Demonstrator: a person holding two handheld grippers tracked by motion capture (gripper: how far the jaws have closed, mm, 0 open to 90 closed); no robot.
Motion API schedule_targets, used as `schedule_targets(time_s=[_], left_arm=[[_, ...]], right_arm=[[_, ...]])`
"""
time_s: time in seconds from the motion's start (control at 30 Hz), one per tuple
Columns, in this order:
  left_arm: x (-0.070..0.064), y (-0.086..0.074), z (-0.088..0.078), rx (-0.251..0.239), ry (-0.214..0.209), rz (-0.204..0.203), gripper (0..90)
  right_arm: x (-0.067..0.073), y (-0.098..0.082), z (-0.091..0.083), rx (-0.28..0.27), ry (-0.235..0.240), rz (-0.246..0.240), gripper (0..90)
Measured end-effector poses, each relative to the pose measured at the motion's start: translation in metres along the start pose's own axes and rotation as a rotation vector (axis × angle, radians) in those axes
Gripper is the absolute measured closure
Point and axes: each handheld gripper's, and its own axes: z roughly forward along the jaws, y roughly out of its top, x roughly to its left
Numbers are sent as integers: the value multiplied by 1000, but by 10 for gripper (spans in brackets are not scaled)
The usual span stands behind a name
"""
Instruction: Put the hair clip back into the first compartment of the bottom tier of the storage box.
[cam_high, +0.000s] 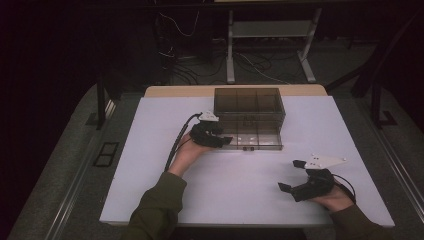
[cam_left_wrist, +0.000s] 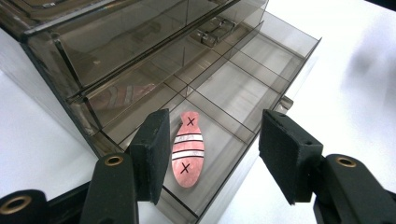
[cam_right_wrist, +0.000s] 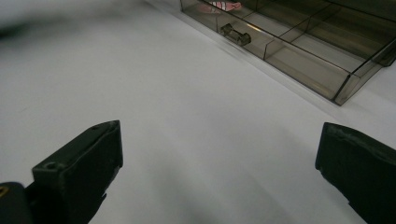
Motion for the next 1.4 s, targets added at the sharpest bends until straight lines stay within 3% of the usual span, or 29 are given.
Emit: schedule_targets(time_s=[0.87,1.4], left_arm=[[-15,-16,-27,-34,-10,25,275],[-21,-34,-48,-52,7,10,148]], right_arm=[[0,-1,1,11,12,-9,2],[0,-1,1,13,9,-9,2]])
